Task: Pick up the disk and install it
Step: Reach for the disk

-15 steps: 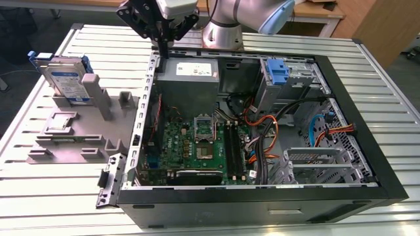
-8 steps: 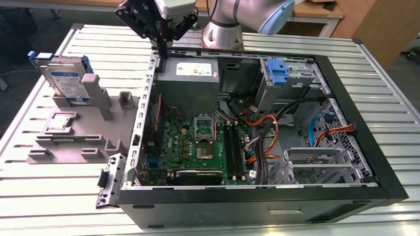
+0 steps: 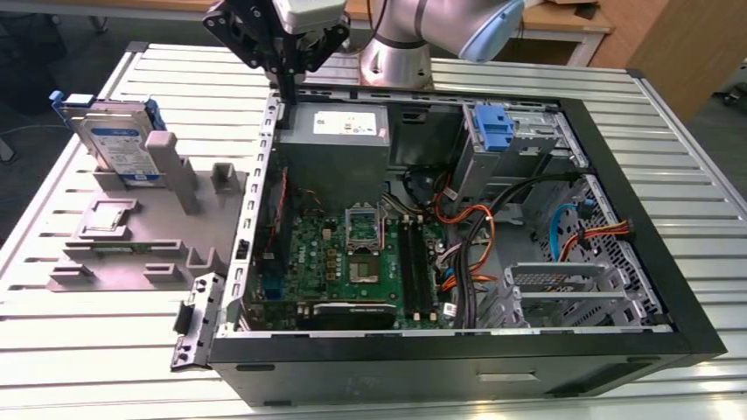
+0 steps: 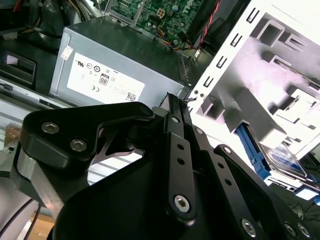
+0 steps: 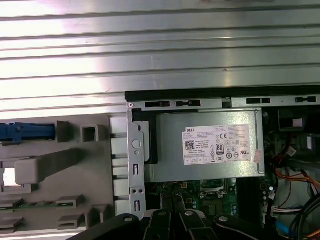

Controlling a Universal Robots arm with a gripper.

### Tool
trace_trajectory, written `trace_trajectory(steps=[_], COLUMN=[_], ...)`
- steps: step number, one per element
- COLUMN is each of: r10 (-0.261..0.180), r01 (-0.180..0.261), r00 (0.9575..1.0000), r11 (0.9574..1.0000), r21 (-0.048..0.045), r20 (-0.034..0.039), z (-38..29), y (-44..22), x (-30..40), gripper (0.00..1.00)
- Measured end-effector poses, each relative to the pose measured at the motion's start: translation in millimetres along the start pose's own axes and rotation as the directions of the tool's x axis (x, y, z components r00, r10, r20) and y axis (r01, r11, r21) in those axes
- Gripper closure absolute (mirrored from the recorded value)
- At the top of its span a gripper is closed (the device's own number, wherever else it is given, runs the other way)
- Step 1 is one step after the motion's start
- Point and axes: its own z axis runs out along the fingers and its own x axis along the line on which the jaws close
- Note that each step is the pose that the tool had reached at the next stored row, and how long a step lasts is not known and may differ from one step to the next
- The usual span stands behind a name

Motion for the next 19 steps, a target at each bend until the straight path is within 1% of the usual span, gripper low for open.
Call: trace_trajectory(steps=[7, 19], r10=[0.0, 0.0], r01=[0.0, 0.0], r00=[1.0, 1.0], r11=[1.0, 1.0], r21=[-0.0001, -0.0001], r20=[0.0001, 0.0001], z=[0.0, -0.2], y=[-0.1, -0.7], x=[1.9, 9.7], gripper=[0.85, 0.85])
